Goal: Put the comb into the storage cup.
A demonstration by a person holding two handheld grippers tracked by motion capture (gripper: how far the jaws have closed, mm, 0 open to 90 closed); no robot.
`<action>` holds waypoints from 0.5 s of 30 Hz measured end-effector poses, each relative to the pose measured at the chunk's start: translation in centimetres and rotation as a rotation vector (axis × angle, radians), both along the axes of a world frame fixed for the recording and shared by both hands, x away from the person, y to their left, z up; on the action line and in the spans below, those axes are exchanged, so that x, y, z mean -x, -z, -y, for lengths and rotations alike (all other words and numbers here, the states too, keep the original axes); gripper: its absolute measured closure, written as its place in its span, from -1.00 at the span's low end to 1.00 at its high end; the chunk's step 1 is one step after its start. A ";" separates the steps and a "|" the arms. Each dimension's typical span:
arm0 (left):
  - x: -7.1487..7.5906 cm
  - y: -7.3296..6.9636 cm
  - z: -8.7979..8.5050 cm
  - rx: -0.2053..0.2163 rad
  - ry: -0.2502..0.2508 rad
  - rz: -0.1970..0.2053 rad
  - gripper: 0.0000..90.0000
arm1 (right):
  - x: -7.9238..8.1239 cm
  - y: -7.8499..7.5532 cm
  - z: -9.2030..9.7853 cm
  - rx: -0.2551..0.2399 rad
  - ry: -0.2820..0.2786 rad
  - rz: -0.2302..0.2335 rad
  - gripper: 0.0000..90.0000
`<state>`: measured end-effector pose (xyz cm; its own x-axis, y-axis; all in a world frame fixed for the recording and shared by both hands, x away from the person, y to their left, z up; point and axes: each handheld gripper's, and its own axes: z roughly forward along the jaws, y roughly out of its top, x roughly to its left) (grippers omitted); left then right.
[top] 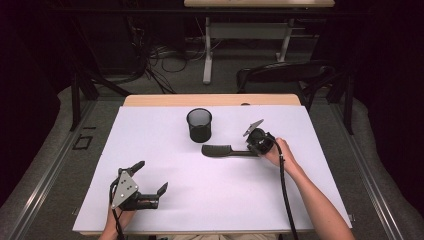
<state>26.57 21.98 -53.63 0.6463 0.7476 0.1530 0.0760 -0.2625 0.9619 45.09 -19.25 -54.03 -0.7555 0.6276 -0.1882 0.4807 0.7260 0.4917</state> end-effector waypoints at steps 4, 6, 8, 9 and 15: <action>0.0 0.0 0.0 -0.002 0.001 0.000 -1.00 | 0.1 0.1 0.1 -0.014 0.006 0.001 1.00; 0.0 0.0 0.0 -0.001 0.002 0.002 -1.00 | 0.0 0.0 0.2 -0.008 -0.003 -0.003 1.00; 0.0 0.0 0.0 -0.003 0.003 0.002 -1.00 | 0.1 0.1 0.2 -0.020 0.000 0.002 1.00; 0.0 0.0 0.0 -0.001 0.002 0.002 -1.00 | 0.1 0.0 0.2 -0.015 0.002 -0.007 1.00; 0.1 -0.1 0.0 -0.003 0.003 0.003 -1.00 | 0.1 -0.1 0.4 -0.016 0.014 -0.003 0.95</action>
